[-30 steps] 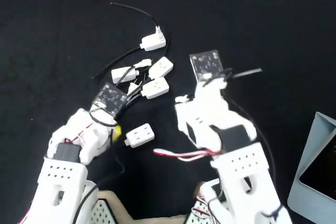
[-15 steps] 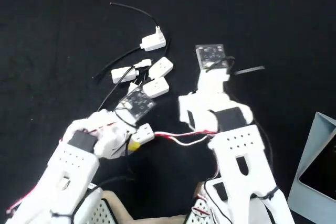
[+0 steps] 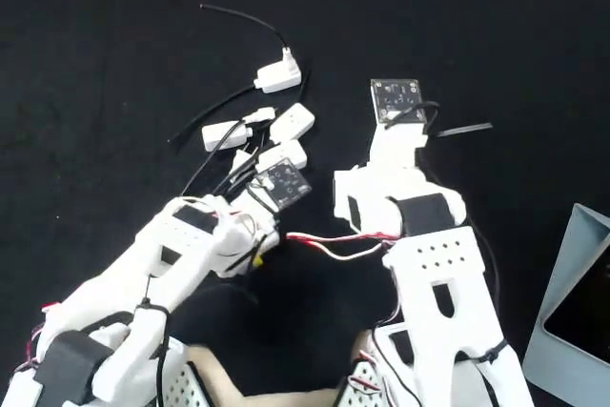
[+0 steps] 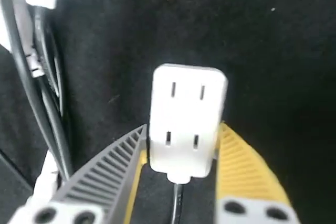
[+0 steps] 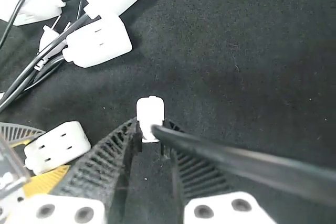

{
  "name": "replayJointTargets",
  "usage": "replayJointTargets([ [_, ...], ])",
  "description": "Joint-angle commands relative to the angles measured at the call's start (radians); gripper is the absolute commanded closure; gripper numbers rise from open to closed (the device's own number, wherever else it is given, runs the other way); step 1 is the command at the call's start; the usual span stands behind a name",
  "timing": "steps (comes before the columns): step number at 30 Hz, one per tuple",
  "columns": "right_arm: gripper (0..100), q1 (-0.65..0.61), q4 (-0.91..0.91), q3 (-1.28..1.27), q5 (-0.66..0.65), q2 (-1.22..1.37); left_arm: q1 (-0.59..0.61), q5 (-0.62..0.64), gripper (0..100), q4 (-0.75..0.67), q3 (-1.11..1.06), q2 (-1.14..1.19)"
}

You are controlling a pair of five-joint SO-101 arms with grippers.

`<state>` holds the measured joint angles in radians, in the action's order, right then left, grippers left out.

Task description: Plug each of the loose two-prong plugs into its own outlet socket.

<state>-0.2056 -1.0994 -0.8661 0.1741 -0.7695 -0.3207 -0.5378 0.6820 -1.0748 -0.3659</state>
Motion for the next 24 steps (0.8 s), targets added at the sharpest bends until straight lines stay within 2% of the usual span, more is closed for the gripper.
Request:
replayJointTargets([
  [1, 98.5, 0.011, 0.015, 0.047, 0.006, 0.004, 0.01, -0.011, 88, -0.018, 0.053, -0.003],
  [7, 98.5, 0.006, 0.061, 0.001, 0.006, 0.002, 0.09, 0.002, 88, -0.017, 0.044, -0.043],
  [9, 98.5, 0.006, 0.078, -0.012, 0.006, 0.002, 0.125, 0.043, 88, -0.017, 0.044, -0.051],
  [15, 98.5, 0.006, 0.08, -0.01, 0.006, 0.004, 0.177, 0.135, 71, -0.003, 0.033, -0.095],
  [20, 98.5, -0.005, 0.078, -0.008, 0.005, 0.002, 0.179, 0.143, 71, 0.031, 0.012, -0.178],
  [24, 98.5, -0.091, 0.077, 0.008, 0.005, 0.005, 0.197, 0.149, 70, 0.129, 0.004, -0.278],
])
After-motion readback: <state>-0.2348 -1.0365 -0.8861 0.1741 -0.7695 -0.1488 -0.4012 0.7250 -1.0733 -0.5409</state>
